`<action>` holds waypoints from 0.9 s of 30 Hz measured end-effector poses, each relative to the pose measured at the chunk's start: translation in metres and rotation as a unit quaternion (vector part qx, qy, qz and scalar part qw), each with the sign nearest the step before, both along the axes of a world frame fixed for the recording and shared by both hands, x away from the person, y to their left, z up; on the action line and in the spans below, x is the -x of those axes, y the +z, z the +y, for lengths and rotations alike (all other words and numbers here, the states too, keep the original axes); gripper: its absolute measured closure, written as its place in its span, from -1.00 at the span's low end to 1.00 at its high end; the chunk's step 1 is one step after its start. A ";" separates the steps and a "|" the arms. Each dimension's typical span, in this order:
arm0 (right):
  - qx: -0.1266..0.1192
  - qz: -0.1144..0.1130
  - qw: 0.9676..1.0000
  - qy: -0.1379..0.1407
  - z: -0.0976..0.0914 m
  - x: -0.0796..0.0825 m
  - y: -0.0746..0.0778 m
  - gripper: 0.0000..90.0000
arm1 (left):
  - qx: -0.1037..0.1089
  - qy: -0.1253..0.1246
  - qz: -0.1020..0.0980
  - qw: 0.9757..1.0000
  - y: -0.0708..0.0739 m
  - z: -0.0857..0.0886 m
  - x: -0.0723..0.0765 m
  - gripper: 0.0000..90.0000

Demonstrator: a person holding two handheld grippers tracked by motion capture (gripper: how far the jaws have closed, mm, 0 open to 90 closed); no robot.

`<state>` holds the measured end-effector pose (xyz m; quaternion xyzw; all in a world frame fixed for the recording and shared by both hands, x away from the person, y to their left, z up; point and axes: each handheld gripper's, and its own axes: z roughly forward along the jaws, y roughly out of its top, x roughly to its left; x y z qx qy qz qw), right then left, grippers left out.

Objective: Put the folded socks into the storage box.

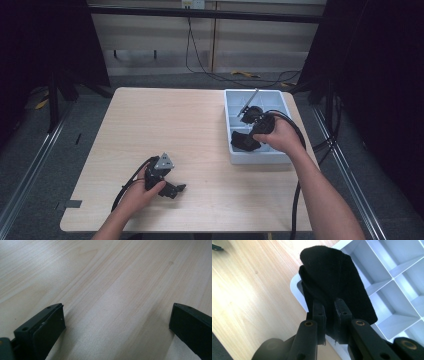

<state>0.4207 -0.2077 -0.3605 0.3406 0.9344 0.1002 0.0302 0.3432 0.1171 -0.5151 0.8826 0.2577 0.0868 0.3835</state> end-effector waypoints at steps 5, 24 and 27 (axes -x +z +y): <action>0.005 0.009 1.000 -0.001 0.002 -0.005 -0.008 0.82 | 0.000 0.000 0.000 1.000 0.000 0.000 0.000 -1.00; -0.006 0.042 0.999 -0.014 0.002 -0.014 -0.031 0.82 | 0.000 0.000 0.000 1.000 0.000 0.000 0.000 -1.00; -0.003 0.046 0.999 -0.016 0.004 -0.014 -0.033 0.82 | 0.000 0.000 0.000 1.000 0.000 0.000 0.000 -1.00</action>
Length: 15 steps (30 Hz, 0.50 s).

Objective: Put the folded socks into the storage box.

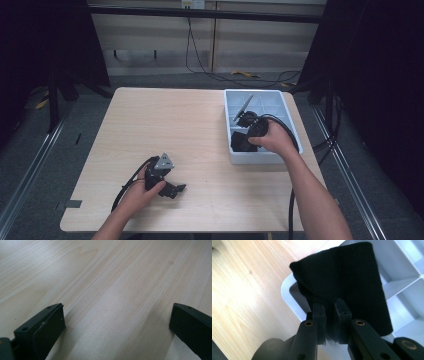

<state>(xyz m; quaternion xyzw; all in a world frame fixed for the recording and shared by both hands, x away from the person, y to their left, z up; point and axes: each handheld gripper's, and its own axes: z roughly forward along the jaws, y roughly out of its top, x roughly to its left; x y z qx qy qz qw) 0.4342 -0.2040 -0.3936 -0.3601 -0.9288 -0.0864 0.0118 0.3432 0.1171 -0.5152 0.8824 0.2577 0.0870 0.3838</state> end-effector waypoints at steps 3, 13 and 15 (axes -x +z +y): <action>0.001 -0.001 1.000 0.007 -0.001 0.000 -0.001 0.80 | 0.000 0.000 0.000 1.000 0.000 0.000 0.000 -1.00; -0.009 -0.008 1.000 0.001 -0.002 0.005 0.020 0.59 | 0.000 0.000 0.000 1.000 0.000 0.000 0.000 -1.00; -0.007 -0.009 1.000 -0.001 -0.002 0.005 0.022 0.58 | 0.000 0.000 0.000 1.000 0.000 0.000 0.000 -1.00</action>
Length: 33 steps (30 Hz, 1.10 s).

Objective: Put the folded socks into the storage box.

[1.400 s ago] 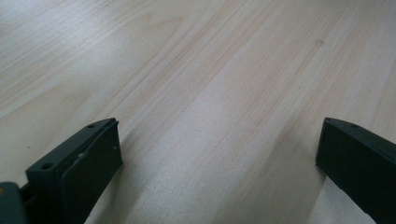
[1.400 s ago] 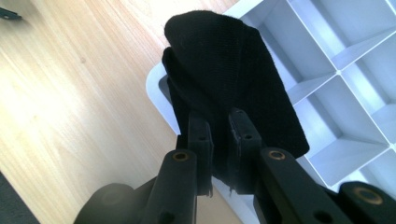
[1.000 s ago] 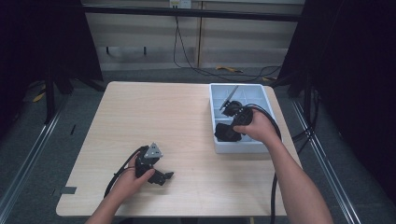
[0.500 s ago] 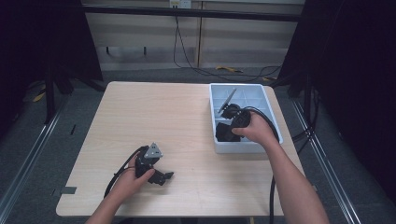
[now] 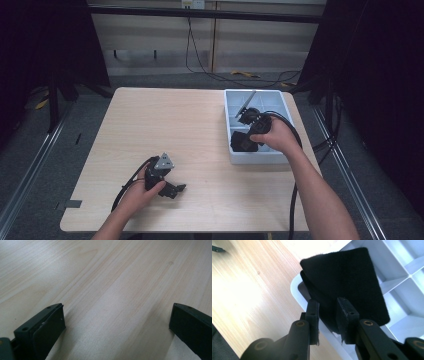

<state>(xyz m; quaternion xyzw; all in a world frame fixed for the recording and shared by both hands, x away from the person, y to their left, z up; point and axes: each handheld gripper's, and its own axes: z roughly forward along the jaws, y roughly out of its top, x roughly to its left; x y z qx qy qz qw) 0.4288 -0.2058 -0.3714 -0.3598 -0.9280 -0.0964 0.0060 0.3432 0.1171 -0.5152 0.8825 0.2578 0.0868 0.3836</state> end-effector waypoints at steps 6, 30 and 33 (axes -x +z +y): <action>-0.006 -0.006 1.000 -0.003 -0.002 0.000 0.011 0.49 | -0.001 -0.001 0.001 1.000 0.000 0.000 0.000 -1.00; 0.011 -0.007 0.999 -0.033 -0.002 -0.019 0.012 1.00 | -0.001 -0.001 0.001 1.000 0.000 0.000 0.000 -1.00; 0.009 -0.004 0.999 -0.034 -0.001 -0.021 0.007 1.00 | 0.000 -0.002 0.002 1.000 0.000 0.000 0.000 -1.00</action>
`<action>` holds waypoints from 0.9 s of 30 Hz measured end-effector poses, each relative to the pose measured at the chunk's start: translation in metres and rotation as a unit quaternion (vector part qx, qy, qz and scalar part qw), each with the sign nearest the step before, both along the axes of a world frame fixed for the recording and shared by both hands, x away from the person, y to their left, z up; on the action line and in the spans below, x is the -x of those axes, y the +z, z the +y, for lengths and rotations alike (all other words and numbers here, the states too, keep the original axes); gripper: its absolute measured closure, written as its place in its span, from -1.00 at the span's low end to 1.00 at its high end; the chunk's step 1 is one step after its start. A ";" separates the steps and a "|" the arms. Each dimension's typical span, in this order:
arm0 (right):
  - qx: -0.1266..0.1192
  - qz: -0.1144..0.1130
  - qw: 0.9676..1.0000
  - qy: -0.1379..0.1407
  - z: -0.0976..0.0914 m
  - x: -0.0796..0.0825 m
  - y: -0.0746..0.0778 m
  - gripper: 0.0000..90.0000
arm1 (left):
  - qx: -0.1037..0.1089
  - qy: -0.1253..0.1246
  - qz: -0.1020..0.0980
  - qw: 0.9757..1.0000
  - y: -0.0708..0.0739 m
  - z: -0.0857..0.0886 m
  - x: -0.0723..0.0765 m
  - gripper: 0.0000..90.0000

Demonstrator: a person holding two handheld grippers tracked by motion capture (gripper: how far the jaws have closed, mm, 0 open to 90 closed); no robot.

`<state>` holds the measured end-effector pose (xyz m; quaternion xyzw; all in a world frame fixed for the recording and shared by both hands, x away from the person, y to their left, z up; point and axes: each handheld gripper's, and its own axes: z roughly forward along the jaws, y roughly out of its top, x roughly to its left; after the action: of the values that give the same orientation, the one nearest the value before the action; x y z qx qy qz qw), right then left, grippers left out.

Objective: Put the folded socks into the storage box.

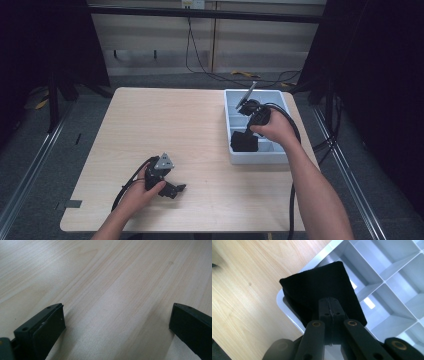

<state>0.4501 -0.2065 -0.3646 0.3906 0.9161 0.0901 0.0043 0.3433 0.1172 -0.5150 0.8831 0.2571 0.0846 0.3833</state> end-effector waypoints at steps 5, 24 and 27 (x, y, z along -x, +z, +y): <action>0.003 0.009 1.000 -0.002 0.005 -0.002 -0.007 1.00 | 0.000 0.001 -0.001 1.000 0.000 0.000 0.000 -1.00; 0.012 0.031 0.999 0.020 0.007 0.003 -0.042 1.00 | 0.000 0.002 -0.002 1.000 0.000 0.000 0.000 -1.00; 0.011 0.032 0.999 0.024 0.006 0.003 -0.046 1.00 | -0.003 -0.001 -0.003 1.000 0.000 0.000 0.000 -1.00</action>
<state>0.4470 -0.2001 -0.4101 0.3712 0.9258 0.0677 -0.0228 0.3435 0.1174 -0.5150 0.8845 0.2545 0.0875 0.3812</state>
